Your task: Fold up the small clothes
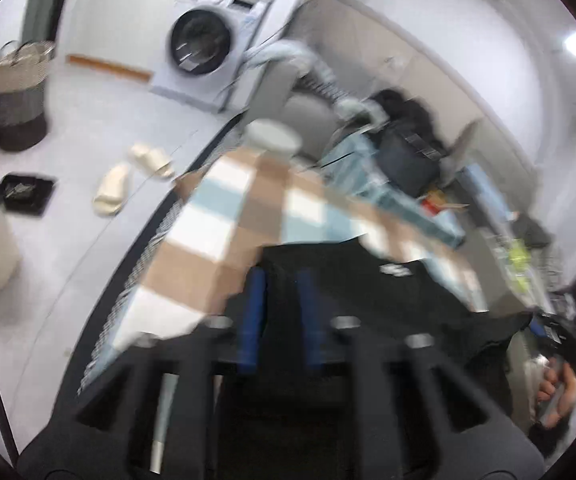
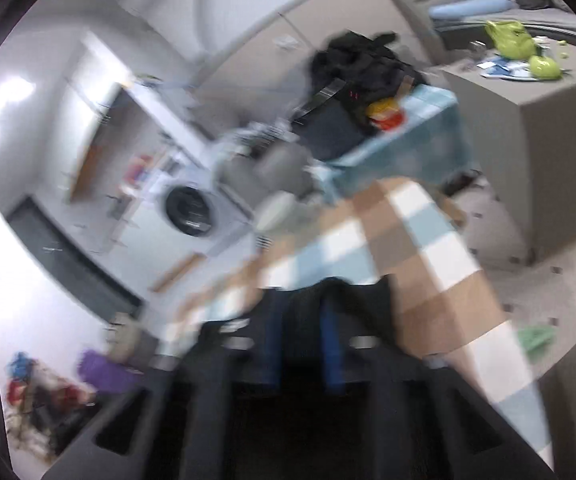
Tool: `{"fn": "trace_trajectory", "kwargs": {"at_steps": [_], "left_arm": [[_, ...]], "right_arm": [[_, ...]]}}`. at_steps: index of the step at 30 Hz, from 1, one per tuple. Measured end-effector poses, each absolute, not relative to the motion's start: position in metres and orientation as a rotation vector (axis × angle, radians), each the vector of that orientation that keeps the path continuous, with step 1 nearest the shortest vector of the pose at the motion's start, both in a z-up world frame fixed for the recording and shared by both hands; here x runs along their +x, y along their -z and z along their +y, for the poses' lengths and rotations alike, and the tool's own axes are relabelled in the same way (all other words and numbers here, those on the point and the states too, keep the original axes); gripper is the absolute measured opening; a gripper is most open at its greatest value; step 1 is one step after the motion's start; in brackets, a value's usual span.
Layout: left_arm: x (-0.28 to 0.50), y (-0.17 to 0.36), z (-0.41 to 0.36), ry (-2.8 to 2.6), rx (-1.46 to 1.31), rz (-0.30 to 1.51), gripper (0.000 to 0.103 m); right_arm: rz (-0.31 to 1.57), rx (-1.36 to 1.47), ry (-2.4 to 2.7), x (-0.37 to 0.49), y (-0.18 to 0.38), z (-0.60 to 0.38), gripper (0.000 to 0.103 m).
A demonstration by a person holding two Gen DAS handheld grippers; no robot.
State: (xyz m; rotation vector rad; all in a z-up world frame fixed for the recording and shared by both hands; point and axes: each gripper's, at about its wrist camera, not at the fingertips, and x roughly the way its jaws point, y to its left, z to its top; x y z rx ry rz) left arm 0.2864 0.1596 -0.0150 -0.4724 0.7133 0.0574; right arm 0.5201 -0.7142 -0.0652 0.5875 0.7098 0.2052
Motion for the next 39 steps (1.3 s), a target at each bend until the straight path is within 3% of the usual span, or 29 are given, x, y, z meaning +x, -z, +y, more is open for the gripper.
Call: {"fn": "trace_trajectory", "kwargs": {"at_steps": [1, 4, 5, 14, 20, 21, 22, 23, 26, 39], "left_arm": [[0.288, 0.020, 0.162, -0.072, -0.473, 0.722, 0.049], [0.289, 0.033, 0.171, -0.092, -0.485, 0.730, 0.063], [0.290, 0.036, 0.172, -0.097, -0.477, 0.745, 0.063], [0.261, 0.090, 0.141, -0.039, -0.368, 0.898, 0.064], [0.248, 0.115, 0.108, 0.018, -0.315, 0.932, 0.064], [0.245, 0.115, 0.103, 0.026, -0.300, 0.926, 0.064], [0.243, 0.118, 0.094, 0.053, -0.267, 0.913, 0.056], [0.240, 0.119, 0.087, 0.058, -0.231, 0.915, 0.044], [0.232, 0.119, 0.072, 0.045, -0.131, 0.908, 0.035], [0.143, 0.112, 0.087, 0.078, -0.199, 0.965, 0.033]], "right_arm": [[0.730, 0.591, -0.206, 0.522, 0.070, -0.717, 0.046], [0.779, 0.518, -0.171, 0.516, 0.082, -0.725, 0.050], [0.801, 0.499, -0.161, 0.510, 0.087, -0.728, 0.054], [1.024, 0.317, -0.208, 0.470, 0.138, -0.718, 0.054], [1.023, 0.252, -0.276, 0.449, 0.157, -0.701, 0.054], [1.026, 0.253, -0.283, 0.447, 0.160, -0.699, 0.054], [1.028, 0.250, -0.286, 0.445, 0.162, -0.696, 0.054], [1.011, 0.223, -0.297, 0.442, 0.162, -0.692, 0.044], [1.009, 0.193, -0.341, 0.435, 0.162, -0.684, 0.030], [1.073, 0.174, -0.377, 0.349, 0.162, -0.686, 0.027]]}}
